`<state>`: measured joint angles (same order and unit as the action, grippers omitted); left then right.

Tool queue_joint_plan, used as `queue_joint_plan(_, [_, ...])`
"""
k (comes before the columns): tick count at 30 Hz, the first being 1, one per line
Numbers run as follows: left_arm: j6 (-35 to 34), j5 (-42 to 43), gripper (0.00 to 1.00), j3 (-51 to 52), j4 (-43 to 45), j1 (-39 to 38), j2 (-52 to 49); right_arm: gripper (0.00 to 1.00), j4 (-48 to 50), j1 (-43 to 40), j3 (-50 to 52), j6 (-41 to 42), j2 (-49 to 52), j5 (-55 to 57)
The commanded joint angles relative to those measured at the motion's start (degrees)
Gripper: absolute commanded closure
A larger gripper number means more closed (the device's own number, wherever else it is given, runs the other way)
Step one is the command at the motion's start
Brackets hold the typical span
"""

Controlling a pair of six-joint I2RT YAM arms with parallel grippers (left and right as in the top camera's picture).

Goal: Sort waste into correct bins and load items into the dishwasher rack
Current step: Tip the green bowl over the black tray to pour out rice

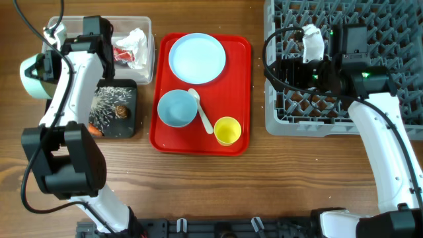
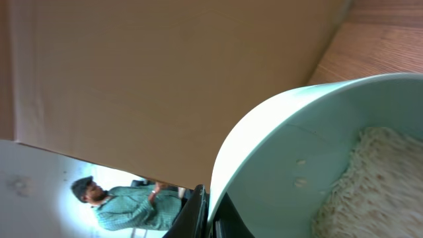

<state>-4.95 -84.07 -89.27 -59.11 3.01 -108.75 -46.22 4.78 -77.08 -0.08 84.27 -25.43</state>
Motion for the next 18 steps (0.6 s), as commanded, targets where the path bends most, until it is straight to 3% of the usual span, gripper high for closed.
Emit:
queue_joint_plan(1, [0.09,-5.18,0.96,0.20,-0.35,-1.16,0.50,0.00,0.07,-0.13,-1.18,0.04,0.76,0.59])
queue_joint_plan(18, [0.04,-5.49,0.96,0.20,-4.72,-1.22,0.52,0.00,0.07,-0.13,-1.18,0.04,0.76,0.59])
